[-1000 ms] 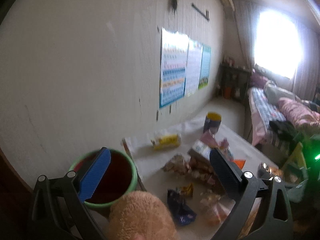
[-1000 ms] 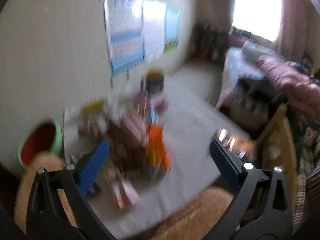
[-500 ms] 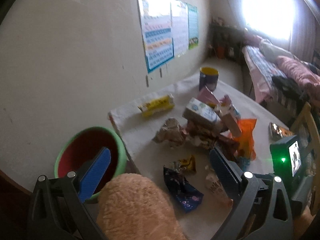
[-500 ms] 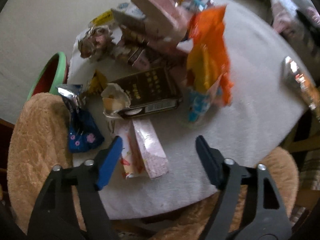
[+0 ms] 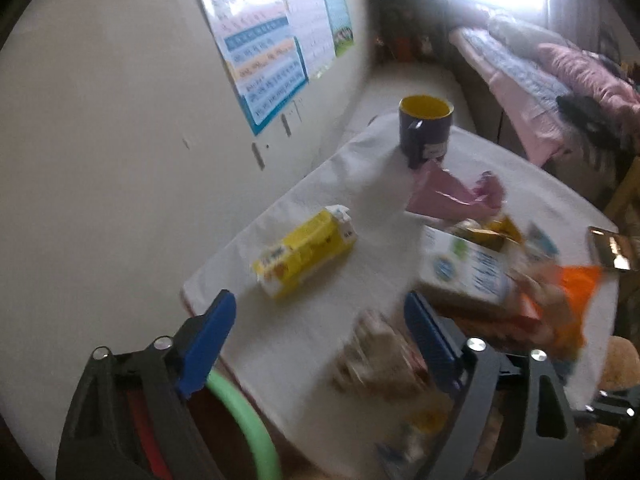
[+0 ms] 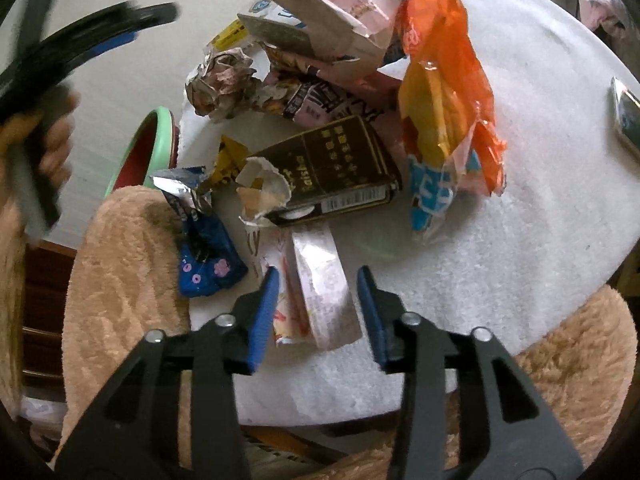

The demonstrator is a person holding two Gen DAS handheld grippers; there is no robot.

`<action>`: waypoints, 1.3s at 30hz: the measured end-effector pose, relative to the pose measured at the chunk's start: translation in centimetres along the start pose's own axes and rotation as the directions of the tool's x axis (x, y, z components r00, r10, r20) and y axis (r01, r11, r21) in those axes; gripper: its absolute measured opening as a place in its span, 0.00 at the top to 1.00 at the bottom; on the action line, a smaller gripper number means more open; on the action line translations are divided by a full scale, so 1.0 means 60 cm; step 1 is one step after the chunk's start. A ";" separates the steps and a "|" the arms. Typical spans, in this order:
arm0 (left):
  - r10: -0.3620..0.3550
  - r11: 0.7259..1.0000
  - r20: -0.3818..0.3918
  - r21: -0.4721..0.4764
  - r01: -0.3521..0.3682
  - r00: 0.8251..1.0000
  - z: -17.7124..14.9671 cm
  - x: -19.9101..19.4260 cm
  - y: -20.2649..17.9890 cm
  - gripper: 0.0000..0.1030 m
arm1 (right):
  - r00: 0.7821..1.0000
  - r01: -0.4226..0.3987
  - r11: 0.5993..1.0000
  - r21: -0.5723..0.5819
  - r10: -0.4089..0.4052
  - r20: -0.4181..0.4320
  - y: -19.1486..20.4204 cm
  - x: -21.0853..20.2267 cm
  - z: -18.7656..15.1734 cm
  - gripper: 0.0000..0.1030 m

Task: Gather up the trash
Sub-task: 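Grasp the yellow juice box with the left gripper while the right gripper grasps a paper carton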

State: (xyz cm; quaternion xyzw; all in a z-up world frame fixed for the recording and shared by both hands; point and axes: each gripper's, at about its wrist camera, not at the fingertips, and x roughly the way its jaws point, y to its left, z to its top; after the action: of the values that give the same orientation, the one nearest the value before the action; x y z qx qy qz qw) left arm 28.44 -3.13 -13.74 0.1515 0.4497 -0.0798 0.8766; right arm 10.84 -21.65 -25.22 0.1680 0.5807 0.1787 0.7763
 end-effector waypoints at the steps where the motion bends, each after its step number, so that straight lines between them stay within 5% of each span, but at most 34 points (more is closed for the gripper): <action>1: -0.012 1.000 -0.024 -0.003 0.012 1.000 0.012 0.021 0.008 0.28 | 1.000 -0.010 1.000 0.001 0.010 0.000 0.001 -0.002 0.000 0.58; 3: -0.040 0.999 -0.072 -0.021 0.039 0.997 0.030 0.064 0.020 0.36 | 1.000 -0.025 1.000 -0.003 0.025 0.000 -0.001 -0.011 -0.004 0.54; 9: -0.061 0.998 -0.192 0.000 0.062 0.979 0.036 0.169 0.007 0.38 | 1.000 -0.014 0.999 -0.033 0.014 -0.009 0.004 -0.021 -0.012 0.52; 20: 0.125 0.979 -0.267 0.188 -0.076 0.956 0.020 0.249 -0.023 0.32 | 0.999 0.039 0.998 -0.046 -0.041 -0.035 0.013 0.017 0.002 0.45; 22: 0.116 0.984 -0.279 0.161 -0.072 0.953 0.023 0.248 -0.014 0.34 | 0.998 0.044 0.998 -0.054 -0.046 -0.041 0.016 0.022 0.001 0.45; 26: 0.150 0.983 -0.270 0.143 -0.115 0.951 0.024 0.243 0.002 0.54 | 0.997 0.051 0.996 -0.076 -0.055 -0.050 0.026 0.036 0.001 0.42; 30: 0.123 0.990 -0.252 0.093 -0.103 0.960 0.019 0.220 0.019 0.77 | 0.999 0.022 0.992 -0.123 -0.027 -0.042 0.052 0.041 0.000 0.61; 34: 0.111 0.994 -0.221 0.044 -0.103 0.969 0.005 0.189 0.037 0.83 | 0.999 0.017 0.987 -0.157 -0.022 -0.031 0.070 0.044 0.000 0.67; 36: 0.079 0.996 -0.194 -0.030 -0.087 0.978 -0.004 0.161 0.058 0.83 | 1.000 0.006 0.988 -0.157 -0.009 -0.015 0.072 0.037 0.002 0.79; 39: 0.057 0.993 -0.135 -0.096 -0.070 0.989 -0.011 0.126 0.080 0.83 | 1.000 -0.018 0.989 -0.149 0.020 0.009 0.074 0.023 0.004 0.79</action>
State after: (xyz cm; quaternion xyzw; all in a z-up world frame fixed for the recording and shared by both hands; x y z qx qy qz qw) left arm 33.65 1.58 -19.32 0.1266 0.5052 -0.0190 0.8535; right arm 11.07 -17.07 -24.24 0.1160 0.5598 0.2282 0.7881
